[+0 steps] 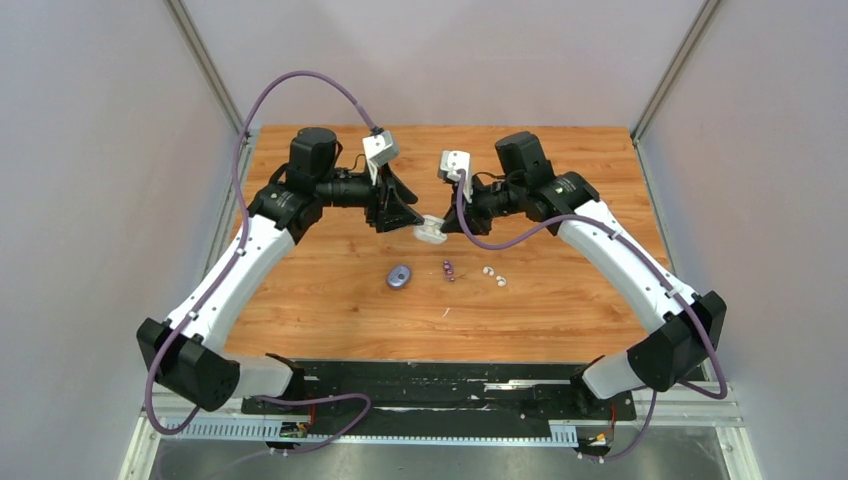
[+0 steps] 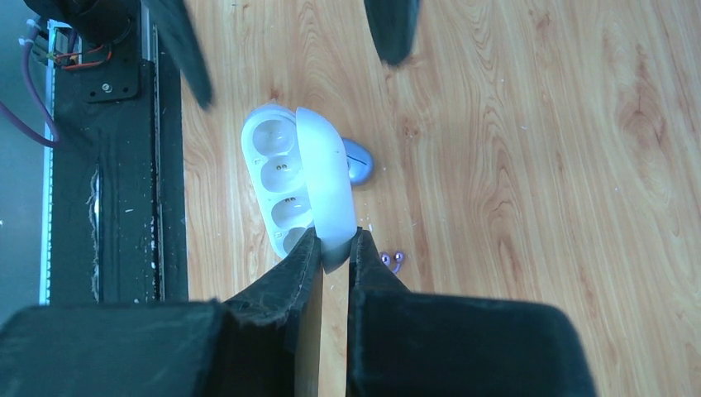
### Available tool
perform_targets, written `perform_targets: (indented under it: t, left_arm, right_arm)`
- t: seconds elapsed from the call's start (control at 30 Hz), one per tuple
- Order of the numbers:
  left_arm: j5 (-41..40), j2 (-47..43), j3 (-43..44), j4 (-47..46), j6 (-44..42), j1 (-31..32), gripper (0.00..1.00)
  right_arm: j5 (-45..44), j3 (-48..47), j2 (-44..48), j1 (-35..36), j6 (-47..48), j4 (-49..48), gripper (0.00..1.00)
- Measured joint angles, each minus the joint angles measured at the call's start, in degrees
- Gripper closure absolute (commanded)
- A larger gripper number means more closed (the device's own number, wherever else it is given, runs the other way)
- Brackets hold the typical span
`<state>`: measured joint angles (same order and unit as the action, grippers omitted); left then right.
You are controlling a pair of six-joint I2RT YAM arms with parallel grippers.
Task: Insert the wireless bluetooth earbuds into the charging case
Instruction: Open the charging case.
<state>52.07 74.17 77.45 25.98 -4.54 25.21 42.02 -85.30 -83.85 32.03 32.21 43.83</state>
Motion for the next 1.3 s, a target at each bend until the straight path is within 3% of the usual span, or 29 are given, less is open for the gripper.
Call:
perform_targets:
  t: [0.33,0.73,0.9,1.1,1.3]
  left_arm:
    - [2.14,5.97,1.84,2.4,0.98,-0.09,0.53]
    - [2.47,6.36,2.75,4.22,-0.35,-0.07,0.55]
    - [2.47,6.49,2.75,4.81,-1.55,-0.07,0.68]
    - [2.69,6.73,2.75,4.9,-3.39,-0.07,0.98]
    - [2.91,6.73,2.75,4.63,-4.94,-0.07,1.0]
  right_arm:
    - [-3.26,-2.49,-1.33,1.66,0.96,1.36,1.0]
    - [-5.64,-3.21,-2.08,3.34,1.31,1.42,1.0]
    - [-5.77,-4.39,-2.82,3.43,0.9,1.4,1.0]
    - [-5.97,-4.87,-3.02,3.58,0.37,1.99,0.99]
    - [-6.12,-4.85,-3.02,3.58,-1.11,2.14,0.73]
